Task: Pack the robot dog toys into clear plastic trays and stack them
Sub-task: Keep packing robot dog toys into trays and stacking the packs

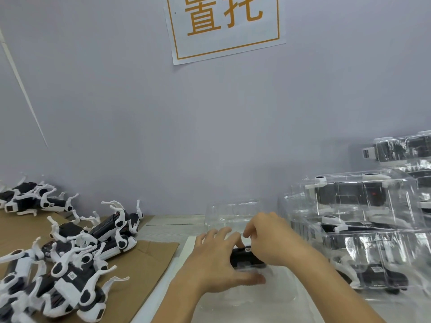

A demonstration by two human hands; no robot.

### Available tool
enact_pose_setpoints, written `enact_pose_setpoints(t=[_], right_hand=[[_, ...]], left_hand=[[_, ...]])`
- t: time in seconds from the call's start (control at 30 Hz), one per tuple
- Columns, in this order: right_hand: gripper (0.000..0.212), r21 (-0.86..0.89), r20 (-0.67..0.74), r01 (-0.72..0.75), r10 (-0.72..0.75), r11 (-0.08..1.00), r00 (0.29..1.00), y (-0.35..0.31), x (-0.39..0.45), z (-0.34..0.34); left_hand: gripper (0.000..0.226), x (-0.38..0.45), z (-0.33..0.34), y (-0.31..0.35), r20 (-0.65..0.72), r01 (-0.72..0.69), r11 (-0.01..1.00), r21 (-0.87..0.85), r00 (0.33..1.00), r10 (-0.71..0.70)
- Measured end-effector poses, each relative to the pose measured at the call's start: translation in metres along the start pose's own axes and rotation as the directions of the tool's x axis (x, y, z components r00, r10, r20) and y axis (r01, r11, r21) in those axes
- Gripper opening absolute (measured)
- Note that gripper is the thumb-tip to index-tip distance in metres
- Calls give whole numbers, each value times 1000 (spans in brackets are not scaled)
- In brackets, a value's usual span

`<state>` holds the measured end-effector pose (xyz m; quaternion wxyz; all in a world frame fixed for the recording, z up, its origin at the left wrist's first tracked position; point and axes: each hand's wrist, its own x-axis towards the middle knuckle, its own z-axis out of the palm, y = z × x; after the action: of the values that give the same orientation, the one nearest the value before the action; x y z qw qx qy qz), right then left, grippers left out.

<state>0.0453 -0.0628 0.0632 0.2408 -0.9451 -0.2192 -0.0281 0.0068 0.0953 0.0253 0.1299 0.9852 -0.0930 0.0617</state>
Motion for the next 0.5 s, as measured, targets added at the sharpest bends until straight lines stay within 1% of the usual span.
enact_pose_setpoints(t=[0.07,0.2,0.37,0.5], right_hand=[[30,6,39,39,-39,999,998,-3,-1,7],[20,-107,115,76,-64,991,991,-8,-3,19],[23,-137,198,110,-82,984,977,-10,-7,9],[18,-211,196,126,-84,969,977,-15,-7,12]], left_hand=[[67,1,2,-1,-25,-6,1000,-30,1000,5],[82,0,2,-3,-53,50,990,-133,997,-58],[90,1,1,-1,-20,68,988,-139,997,-71],[74,2,3,-3,-40,36,993,-115,998,-41]])
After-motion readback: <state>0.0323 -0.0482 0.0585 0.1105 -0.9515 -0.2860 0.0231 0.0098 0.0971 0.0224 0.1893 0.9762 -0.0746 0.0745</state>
